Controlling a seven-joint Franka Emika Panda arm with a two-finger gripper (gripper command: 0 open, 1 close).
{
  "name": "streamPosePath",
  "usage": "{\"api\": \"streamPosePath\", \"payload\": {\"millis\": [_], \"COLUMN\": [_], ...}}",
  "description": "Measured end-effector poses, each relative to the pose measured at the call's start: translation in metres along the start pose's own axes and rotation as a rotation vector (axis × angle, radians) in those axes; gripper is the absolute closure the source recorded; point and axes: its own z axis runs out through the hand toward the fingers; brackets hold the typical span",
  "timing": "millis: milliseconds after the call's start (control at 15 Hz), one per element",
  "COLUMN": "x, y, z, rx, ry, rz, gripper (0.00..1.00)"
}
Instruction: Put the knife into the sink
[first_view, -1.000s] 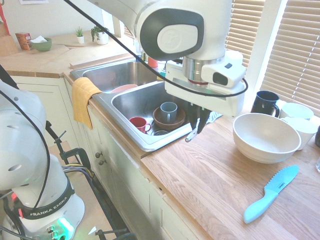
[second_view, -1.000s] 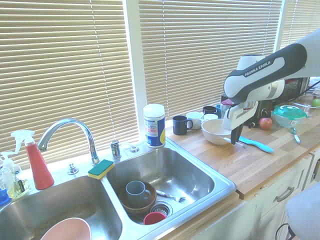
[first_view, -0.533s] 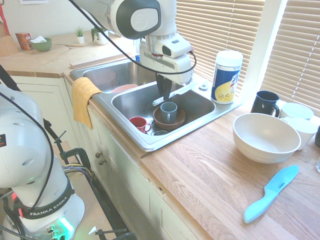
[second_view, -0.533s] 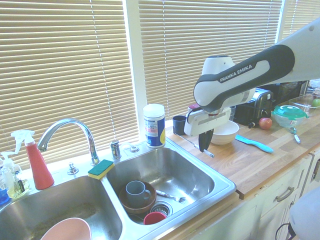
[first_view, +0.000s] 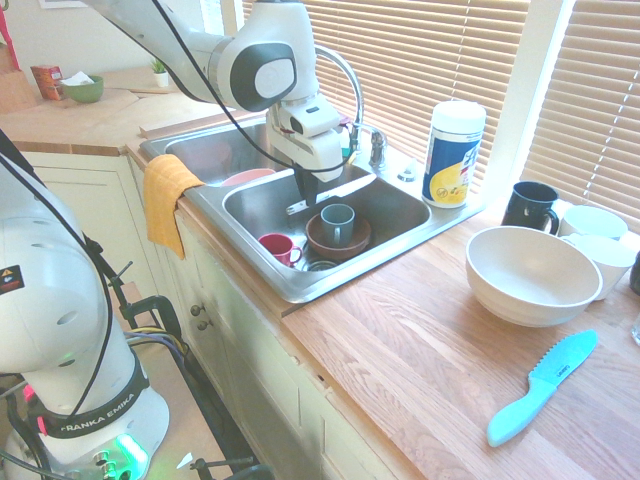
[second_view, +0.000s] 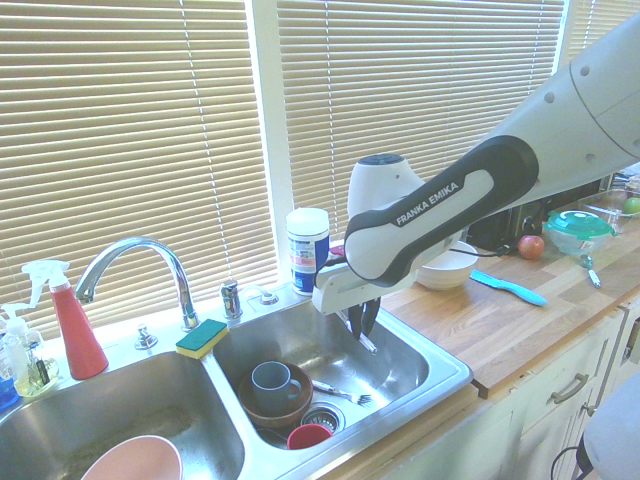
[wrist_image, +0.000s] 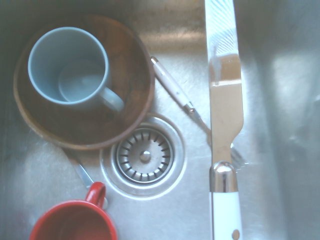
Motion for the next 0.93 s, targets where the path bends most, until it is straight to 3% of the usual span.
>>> {"api": "streamPosePath", "payload": {"millis": [333, 933], "x": [-0.024, 0.000], "y": [-0.022, -0.047], "z": [0.043, 0.129], "rx": [0.004, -0.004], "ry": [0.031, 0.011], "rz": [0.026, 0.013], "gripper": [1.00, 1.00]}}
